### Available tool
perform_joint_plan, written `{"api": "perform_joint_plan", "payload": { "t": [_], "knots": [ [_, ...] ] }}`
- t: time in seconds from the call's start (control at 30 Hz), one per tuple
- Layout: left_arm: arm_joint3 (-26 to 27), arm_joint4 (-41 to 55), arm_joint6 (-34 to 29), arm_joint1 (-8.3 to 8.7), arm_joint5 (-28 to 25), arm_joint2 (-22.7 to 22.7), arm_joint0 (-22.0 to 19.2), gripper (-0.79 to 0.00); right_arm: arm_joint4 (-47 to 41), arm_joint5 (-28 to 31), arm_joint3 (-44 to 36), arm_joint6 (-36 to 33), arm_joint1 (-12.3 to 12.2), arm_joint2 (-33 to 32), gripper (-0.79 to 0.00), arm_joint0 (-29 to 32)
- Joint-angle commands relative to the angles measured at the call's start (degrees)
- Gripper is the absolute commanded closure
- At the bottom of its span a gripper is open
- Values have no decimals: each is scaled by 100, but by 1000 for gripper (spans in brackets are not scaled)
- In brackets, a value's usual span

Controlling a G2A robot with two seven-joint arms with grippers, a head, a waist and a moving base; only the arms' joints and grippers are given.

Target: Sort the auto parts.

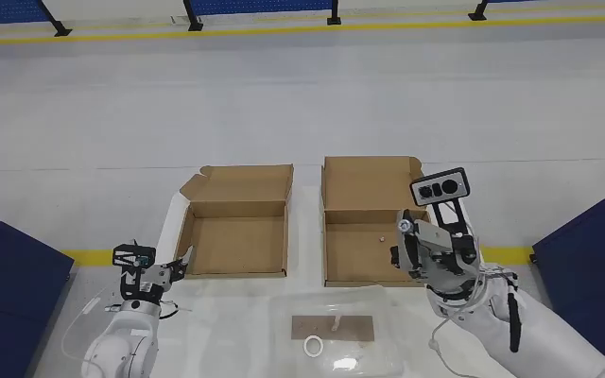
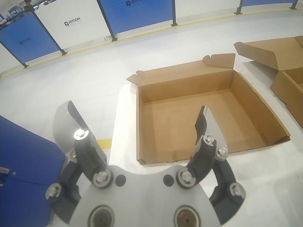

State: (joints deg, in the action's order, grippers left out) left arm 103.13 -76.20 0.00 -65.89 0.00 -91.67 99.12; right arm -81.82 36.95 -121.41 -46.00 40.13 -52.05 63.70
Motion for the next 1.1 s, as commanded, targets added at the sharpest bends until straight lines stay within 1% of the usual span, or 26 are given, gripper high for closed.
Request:
{"api": "perform_joint_plan", "payload": {
  "t": [0.0, 0.17, 0.23, 0.43, 0.73, 0.83, 1.07],
  "knots": [
    [0, 0, 0, 0, 0, 0, 0, -785, 237, -101, 49, 31, 16, -100, 0, 27],
    [0, 0, 0, 0, 0, 0, 0, -785, 997, -470, 17, 252, 34, -349, 0, 122],
    [0, 0, 0, 0, 0, 0, 0, -785, 1122, -535, -51, 336, 50, -426, 0, 190],
    [0, 0, 0, 0, 0, 0, 0, -785, 876, -482, -180, 300, 142, -574, 0, 401],
    [0, 0, 0, 0, 0, 0, 0, -785, 156, -415, -240, -100, 319, -747, 0, 602],
    [0, 0, 0, 0, 0, 0, 0, -785, 206, -503, -214, -164, 365, -819, 0, 634],
    [0, 0, 0, 0, 0, 0, 0, -785, 728, -809, -215, -76, 434, -1025, 0, 748]
  ]
}}
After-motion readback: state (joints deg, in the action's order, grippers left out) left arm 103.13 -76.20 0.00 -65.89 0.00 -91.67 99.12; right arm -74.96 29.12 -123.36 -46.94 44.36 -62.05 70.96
